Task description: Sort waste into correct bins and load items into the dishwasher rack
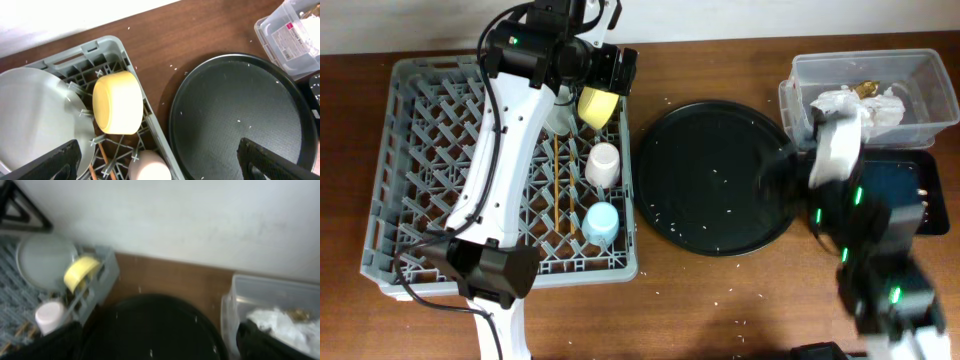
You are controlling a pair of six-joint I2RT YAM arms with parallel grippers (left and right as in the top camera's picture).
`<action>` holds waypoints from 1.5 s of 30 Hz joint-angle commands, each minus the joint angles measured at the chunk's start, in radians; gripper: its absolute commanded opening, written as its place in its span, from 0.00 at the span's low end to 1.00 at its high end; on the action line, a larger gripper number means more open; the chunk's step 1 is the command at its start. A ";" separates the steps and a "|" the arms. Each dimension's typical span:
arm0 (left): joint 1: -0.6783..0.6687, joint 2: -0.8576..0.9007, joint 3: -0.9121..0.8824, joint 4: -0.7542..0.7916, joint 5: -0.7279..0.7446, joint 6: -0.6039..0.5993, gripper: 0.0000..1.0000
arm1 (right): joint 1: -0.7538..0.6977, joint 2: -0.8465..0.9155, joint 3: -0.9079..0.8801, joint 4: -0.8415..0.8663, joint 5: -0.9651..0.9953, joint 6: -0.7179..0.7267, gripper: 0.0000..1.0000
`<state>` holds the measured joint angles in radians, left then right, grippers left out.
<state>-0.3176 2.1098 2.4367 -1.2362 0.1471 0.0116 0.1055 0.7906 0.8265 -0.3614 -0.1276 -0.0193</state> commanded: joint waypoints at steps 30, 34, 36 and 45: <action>0.031 -0.232 -0.225 0.153 -0.084 0.095 0.99 | 0.005 -0.787 -0.821 0.289 0.061 0.080 0.99; 0.183 -0.793 -0.971 0.534 -0.084 0.095 0.99 | 0.006 -0.787 -0.821 0.289 0.061 0.080 0.98; 0.257 -1.090 -1.336 0.686 -0.083 0.112 0.99 | 0.006 -0.787 -0.821 0.289 0.061 0.080 0.98; 0.354 -2.018 -2.297 1.191 -0.020 0.146 0.99 | 0.006 -0.787 -0.821 0.289 0.061 0.080 0.98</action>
<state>0.0307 0.2058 0.2089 -0.0681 0.1085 0.1165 0.1059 0.0116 0.0124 -0.0696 -0.0746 0.0532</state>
